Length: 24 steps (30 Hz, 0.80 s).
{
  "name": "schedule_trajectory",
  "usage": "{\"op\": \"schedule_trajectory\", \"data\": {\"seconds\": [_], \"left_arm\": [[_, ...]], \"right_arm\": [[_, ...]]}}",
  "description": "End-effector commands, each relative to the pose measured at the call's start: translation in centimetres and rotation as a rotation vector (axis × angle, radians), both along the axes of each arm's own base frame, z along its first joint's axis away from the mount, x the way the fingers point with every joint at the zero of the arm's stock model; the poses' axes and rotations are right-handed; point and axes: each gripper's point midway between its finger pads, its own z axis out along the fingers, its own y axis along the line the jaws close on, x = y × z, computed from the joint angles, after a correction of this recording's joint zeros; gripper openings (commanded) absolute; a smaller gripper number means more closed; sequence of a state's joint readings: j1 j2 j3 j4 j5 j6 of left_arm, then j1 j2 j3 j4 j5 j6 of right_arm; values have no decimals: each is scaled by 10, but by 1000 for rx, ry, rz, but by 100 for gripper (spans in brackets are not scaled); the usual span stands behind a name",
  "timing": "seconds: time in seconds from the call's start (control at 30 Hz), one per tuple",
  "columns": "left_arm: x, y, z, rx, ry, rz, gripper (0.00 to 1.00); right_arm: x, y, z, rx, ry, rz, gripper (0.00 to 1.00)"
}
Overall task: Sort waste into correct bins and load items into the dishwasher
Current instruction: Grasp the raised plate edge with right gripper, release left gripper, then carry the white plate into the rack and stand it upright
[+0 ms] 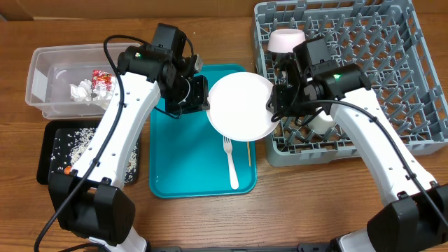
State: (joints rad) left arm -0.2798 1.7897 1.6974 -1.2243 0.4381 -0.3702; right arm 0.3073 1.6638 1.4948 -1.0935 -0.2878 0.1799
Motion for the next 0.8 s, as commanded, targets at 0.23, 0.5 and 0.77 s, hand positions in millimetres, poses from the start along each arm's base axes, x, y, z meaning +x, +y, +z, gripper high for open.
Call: {"op": "schedule_trajectory", "data": {"seconds": [0.23, 0.5, 0.77], "left_arm": [[-2, -8, 22, -44, -62, -43, 36], [0, -12, 30, -101, -64, -48, 100], [8, -2, 38, -116, -83, -19, 100]], "right_arm": [[2, 3, 4, 11, -16, 1, 4], [15, -1, 15, 18, -65, -16, 4], [63, -87, 43, -201, -233, -256, 4]]}}
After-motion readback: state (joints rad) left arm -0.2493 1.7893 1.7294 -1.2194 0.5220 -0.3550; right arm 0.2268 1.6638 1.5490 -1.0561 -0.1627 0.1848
